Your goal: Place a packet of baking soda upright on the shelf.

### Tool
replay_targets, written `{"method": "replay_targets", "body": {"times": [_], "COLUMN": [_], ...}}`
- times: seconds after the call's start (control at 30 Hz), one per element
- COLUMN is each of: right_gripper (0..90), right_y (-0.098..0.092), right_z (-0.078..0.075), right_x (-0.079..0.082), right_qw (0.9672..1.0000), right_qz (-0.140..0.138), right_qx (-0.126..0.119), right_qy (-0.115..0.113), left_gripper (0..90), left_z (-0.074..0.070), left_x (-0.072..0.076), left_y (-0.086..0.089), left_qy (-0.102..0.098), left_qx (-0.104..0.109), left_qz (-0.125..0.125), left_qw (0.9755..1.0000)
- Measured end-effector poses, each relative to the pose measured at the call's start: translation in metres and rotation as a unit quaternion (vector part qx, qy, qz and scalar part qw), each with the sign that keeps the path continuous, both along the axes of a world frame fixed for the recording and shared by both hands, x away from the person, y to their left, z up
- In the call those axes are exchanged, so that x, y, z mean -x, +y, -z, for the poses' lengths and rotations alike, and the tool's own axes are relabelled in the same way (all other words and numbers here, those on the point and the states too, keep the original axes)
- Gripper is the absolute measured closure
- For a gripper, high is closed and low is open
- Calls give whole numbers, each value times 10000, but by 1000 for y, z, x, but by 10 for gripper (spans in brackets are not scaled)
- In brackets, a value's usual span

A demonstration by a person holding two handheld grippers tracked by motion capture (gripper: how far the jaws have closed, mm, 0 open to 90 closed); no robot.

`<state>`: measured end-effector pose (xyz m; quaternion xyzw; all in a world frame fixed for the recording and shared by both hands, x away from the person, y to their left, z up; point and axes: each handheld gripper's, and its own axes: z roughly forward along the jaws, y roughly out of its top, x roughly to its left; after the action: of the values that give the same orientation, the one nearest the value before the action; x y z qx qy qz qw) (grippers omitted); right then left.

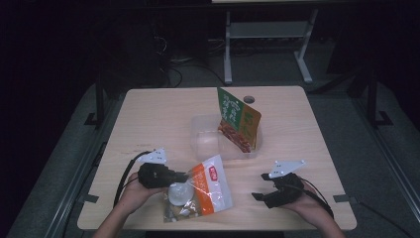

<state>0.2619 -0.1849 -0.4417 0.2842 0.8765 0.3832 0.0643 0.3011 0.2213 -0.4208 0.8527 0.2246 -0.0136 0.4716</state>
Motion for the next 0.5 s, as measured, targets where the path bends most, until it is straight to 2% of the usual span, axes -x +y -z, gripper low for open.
{"method": "replay_targets", "body": {"times": [0.13,0.27,0.4,0.5], "right_gripper": [239,216,236,234], "right_y": [4,13,24,36], "right_z": [1,-2,-4,-7], "right_x": [-1,1,2,-2], "right_qw": [9995,9991,9976,9954], "right_qz": [-86,-199,-348,-422], "right_qx": [-228,-334,-585,-855], "right_qy": [182,165,113,86], "left_gripper": [877,880,881,881], "left_z": [-14,-24,-32,-37], "left_x": [3,2,-1,-2], "left_y": [6,11,15,16], "left_qy": [-255,-378,-478,-595], "left_qx": [413,673,895,951], "left_qz": [-242,-436,-613,-666], "left_qw": [9985,9961,9929,9915]}}
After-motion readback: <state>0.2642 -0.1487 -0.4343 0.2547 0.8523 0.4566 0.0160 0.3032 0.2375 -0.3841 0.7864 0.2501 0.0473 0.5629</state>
